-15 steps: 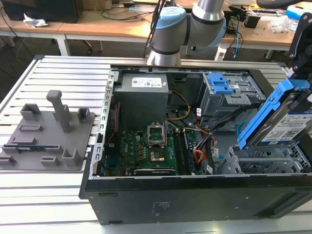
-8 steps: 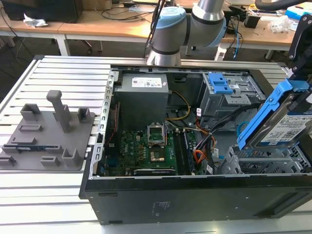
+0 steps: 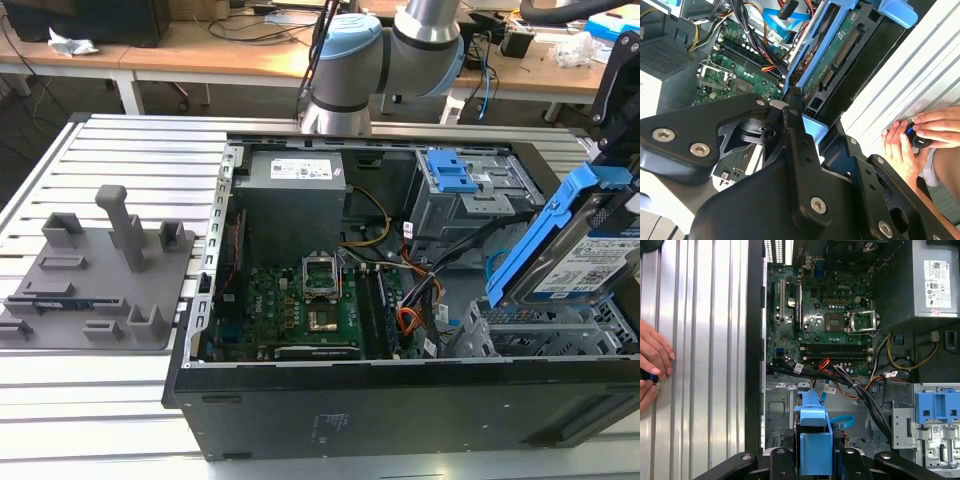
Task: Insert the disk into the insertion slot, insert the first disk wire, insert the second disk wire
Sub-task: 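Insert the disk into the insertion slot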
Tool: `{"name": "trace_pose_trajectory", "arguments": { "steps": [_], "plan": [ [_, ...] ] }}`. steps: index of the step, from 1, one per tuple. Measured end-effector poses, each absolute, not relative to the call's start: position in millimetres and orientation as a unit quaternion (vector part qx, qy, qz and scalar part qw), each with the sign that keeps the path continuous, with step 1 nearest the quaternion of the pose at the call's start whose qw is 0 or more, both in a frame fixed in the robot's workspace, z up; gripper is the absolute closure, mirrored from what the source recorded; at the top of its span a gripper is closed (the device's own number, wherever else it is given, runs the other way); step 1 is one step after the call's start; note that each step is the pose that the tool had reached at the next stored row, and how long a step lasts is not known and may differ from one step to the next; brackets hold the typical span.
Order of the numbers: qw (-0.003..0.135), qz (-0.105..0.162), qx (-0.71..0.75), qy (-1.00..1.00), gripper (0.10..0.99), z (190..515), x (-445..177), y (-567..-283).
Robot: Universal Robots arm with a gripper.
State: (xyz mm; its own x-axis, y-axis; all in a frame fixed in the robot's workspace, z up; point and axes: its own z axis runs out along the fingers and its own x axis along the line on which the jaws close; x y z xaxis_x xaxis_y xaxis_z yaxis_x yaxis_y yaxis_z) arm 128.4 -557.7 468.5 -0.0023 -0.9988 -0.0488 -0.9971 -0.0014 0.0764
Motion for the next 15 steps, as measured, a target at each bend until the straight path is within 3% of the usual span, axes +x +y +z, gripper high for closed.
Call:
{"name": "trace_pose_trajectory", "arguments": {
  "steps": [15],
  "plan": [
    [0.010, -0.044, 0.707, -0.706, 0.722, 463.0, 128.1, -557.8]
  ]
}}
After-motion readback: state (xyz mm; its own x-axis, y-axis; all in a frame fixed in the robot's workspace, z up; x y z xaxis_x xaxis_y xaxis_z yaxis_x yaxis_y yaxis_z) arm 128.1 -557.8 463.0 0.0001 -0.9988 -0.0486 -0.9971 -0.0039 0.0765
